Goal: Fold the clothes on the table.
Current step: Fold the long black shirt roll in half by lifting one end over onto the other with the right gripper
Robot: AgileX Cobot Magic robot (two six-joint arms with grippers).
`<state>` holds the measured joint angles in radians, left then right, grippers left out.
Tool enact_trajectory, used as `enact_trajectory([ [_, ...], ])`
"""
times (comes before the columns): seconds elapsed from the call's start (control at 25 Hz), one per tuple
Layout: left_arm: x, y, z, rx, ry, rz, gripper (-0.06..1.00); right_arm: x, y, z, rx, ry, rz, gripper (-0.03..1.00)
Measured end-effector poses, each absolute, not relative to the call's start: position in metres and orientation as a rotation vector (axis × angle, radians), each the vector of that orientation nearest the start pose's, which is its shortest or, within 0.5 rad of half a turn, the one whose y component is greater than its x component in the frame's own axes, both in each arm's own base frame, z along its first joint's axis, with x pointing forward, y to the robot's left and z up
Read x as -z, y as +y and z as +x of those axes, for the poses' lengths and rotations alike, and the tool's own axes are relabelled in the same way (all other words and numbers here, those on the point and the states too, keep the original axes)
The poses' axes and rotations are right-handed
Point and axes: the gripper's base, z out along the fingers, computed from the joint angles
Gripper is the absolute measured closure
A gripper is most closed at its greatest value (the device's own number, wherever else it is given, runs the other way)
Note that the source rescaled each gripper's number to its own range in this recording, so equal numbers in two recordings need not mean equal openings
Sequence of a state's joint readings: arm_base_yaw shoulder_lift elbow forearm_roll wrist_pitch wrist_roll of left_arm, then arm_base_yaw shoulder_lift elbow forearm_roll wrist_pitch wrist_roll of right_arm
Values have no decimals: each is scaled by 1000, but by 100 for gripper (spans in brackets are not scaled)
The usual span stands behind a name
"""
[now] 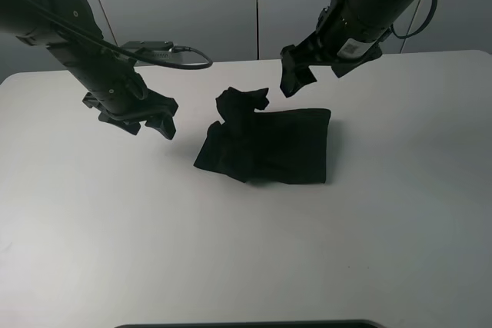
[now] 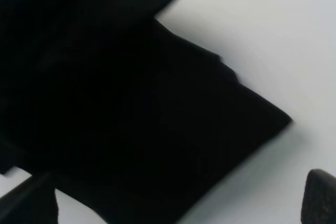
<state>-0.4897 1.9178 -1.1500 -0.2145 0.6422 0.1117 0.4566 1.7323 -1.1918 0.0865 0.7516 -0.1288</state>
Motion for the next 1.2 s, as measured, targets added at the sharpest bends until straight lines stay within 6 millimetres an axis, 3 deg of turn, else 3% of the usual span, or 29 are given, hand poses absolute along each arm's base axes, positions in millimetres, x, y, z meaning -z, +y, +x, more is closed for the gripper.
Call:
enact_trajectory([
  [0.12, -155, -184, 314, 334, 2848, 651, 5, -207, 148, 307, -48, 2738, -731, -3],
  [0.28, -196, -195, 313, 448, 2758, 708, 5, -188, 123, 304, 36, 2807, -494, -3],
  [0.4, -228, -210, 307, 489, 2673, 788, 5, -179, 99, 304, 63, 2856, -365, -3],
  [0.56, -245, -243, 297, 525, 2577, 926, 5, -169, 80, 301, 86, 2900, -282, -3],
  [0.76, -242, -289, 294, 556, 2523, 1061, 5, -170, 76, 300, 107, 2911, -284, -3],
  [0.92, -226, -323, 296, 525, 2534, 1163, 5, -174, 75, 298, 113, 2916, -283, -3],
  [1.2, -202, -347, 311, 364, 2592, 1214, 5, -174, 75, 297, 112, 2923, -281, -3],
])
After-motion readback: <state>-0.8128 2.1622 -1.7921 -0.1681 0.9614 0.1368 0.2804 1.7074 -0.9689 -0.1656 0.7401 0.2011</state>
